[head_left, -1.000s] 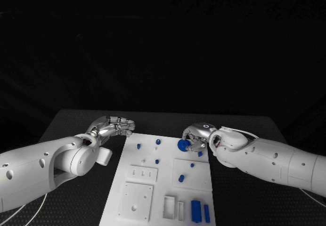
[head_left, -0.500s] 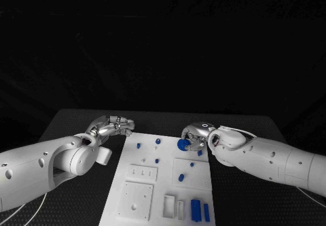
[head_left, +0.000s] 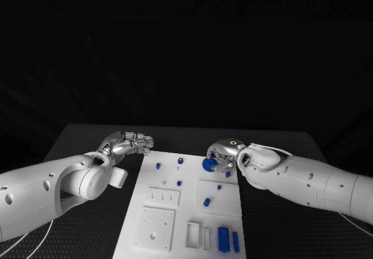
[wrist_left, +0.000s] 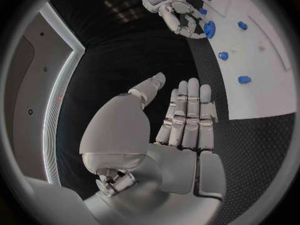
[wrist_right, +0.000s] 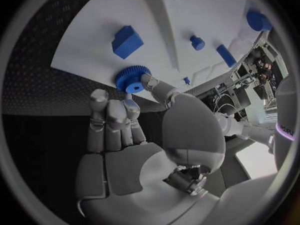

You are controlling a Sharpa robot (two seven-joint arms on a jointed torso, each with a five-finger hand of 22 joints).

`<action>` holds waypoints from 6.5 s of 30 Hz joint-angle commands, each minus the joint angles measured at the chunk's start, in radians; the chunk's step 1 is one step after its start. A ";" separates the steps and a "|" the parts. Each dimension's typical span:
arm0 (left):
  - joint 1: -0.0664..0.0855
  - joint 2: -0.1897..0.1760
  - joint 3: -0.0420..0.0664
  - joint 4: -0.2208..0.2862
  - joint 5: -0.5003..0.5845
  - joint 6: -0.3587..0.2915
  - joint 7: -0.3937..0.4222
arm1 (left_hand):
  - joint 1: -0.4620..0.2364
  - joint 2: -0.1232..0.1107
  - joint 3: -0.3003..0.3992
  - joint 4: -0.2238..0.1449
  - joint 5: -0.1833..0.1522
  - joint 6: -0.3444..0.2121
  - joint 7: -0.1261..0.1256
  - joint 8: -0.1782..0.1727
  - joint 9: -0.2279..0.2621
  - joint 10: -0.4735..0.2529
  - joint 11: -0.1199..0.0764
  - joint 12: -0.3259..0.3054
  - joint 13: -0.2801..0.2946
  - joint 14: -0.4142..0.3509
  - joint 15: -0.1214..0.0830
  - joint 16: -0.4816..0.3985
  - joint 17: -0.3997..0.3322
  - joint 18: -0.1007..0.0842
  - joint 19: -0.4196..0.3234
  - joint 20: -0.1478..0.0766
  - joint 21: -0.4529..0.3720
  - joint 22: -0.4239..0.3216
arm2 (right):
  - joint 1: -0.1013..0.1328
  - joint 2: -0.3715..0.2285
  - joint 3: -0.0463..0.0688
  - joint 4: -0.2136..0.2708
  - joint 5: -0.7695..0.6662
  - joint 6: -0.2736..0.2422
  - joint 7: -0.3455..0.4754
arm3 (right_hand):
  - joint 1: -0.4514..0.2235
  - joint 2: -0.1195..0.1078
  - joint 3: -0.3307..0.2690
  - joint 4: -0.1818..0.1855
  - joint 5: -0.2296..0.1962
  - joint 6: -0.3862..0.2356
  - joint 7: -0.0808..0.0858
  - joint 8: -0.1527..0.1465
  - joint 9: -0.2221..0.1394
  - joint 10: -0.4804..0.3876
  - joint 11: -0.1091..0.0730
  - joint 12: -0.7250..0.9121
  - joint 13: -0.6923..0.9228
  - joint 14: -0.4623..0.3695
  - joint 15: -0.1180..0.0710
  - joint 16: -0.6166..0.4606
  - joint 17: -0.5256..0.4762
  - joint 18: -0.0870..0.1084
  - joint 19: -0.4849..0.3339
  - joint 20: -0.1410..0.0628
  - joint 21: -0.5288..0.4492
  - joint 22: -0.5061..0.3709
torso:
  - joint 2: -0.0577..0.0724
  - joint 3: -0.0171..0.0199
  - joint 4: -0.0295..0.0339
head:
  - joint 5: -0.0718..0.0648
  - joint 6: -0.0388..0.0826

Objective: Assemble the parts on the task board

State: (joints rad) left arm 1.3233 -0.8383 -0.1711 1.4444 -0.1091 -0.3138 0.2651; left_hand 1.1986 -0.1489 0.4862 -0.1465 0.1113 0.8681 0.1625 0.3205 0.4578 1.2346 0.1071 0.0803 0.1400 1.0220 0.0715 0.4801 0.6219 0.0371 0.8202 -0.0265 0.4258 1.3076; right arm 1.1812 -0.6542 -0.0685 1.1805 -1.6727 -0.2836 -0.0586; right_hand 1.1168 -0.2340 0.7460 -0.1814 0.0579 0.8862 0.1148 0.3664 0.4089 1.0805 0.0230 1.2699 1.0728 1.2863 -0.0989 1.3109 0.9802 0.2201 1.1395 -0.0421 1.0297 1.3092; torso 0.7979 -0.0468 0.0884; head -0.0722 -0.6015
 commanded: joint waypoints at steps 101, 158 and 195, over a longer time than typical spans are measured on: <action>0.001 0.014 0.001 0.000 -0.001 0.010 0.001 | -0.020 -0.002 0.009 -0.018 -0.005 -0.001 0.004 -0.005 0.004 0.006 0.001 -0.006 0.004 -0.005 0.000 0.004 0.002 0.016 -0.007 -0.002 0.010 0.019 | 0.001 0.228 -0.054 0.011 -0.272 -0.081 -0.149 | -0.004 -0.057 0.030 0.041 -0.009 0.099 -0.012 -0.024 0.025 -0.009 -0.031 -0.018 0.000 0.012 -0.016 -0.023 0.022 0.042 0.024 -0.017 0.018 0.001 | 0.000 0.0009 0.0015 | 0.018 0.000; 0.002 -0.006 0.001 0.004 -0.002 0.010 0.003 | -0.022 -0.003 0.015 -0.027 -0.005 -0.003 0.005 -0.006 0.005 0.006 0.001 -0.007 0.006 -0.005 0.000 0.004 0.003 0.016 -0.008 -0.002 0.013 0.019 | 0.013 -0.068 -0.003 0.212 0.053 -0.157 -0.047 | -0.016 -0.033 0.111 -0.047 0.220 0.021 0.019 -0.045 0.010 -0.003 -0.001 -0.022 0.007 0.027 0.013 -0.049 0.049 0.042 0.031 -0.011 0.018 -0.005 | -0.002 0.0020 -0.0038 | 0.005 0.012; 0.000 0.012 0.000 -0.028 -0.005 0.025 0.005 | -0.033 0.001 0.020 -0.036 -0.007 0.008 0.001 0.000 0.011 0.029 -0.009 0.003 0.015 -0.005 0.000 0.005 0.004 0.016 -0.009 -0.002 0.017 0.018 | -0.084 -0.222 0.005 0.142 0.351 -0.133 0.219 | -0.082 0.003 -0.281 -0.101 0.136 -0.003 0.030 -0.061 0.004 -0.055 0.009 -0.021 0.009 -0.007 0.022 -0.069 0.072 0.042 -0.019 -0.008 -0.005 -0.007 | -0.006 0.0173 -0.0299 | -0.007 0.005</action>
State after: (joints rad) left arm 1.3229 -0.8291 -0.1713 1.4157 -0.1112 -0.3063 0.2601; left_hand 1.1761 -0.1500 0.5055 -0.1768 0.1113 0.8681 0.1625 0.3205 0.4675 1.2599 0.0966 0.0812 0.1532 1.0220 0.0715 0.4801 0.6248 0.0450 0.8164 -0.0302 0.4373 1.3073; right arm 1.1006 -0.8773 -0.0641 1.3275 -1.3348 -0.4158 0.1331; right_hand 1.0271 -0.2317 0.4667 -0.2775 0.1975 0.8487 0.1077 0.3097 0.4139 1.0553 0.0128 1.2457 1.0831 1.2843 -0.0787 1.2450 1.0515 0.2163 1.1266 -0.0499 1.0298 1.3042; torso 0.7916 -0.0286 0.0569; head -0.0787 -0.5935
